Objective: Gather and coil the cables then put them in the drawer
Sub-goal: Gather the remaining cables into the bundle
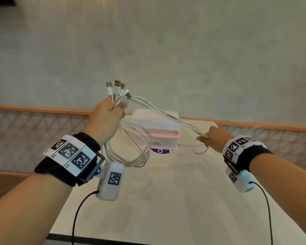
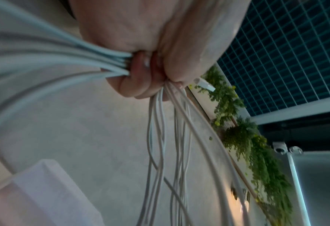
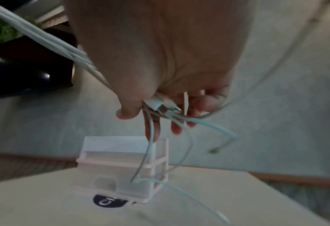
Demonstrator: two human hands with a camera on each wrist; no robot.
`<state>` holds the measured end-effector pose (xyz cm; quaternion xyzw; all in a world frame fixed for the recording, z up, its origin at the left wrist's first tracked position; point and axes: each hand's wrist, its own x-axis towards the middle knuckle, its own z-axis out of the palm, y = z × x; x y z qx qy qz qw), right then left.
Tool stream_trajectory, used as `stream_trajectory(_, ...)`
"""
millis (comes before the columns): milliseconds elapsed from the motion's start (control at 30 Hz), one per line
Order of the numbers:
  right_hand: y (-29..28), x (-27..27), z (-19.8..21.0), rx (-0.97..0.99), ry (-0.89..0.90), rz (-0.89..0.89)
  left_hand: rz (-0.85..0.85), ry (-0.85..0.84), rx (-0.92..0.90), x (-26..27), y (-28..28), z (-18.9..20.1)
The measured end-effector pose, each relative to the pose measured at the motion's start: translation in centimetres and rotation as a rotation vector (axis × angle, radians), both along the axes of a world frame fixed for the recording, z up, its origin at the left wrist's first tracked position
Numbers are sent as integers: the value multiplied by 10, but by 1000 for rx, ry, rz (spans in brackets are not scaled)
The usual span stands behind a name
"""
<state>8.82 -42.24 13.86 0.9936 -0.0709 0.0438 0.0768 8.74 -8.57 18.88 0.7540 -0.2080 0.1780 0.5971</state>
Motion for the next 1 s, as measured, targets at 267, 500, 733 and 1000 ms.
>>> stream_trajectory(267, -2, 18, -1, 759, -85, -82, -32, 54, 3, 5, 5, -16)
stream_trajectory(500, -7, 24, -12, 1471, -532, 14, -83, 79, 33, 1, -8, -26)
stream_trajectory(733, -22, 4, -70, 385, 307, -112, -100, 141, 305, -1, -23, -53)
stream_trajectory(1000, -8, -26, -6, 276, 281, 11, -50, 146, 476, -3, -37, -59)
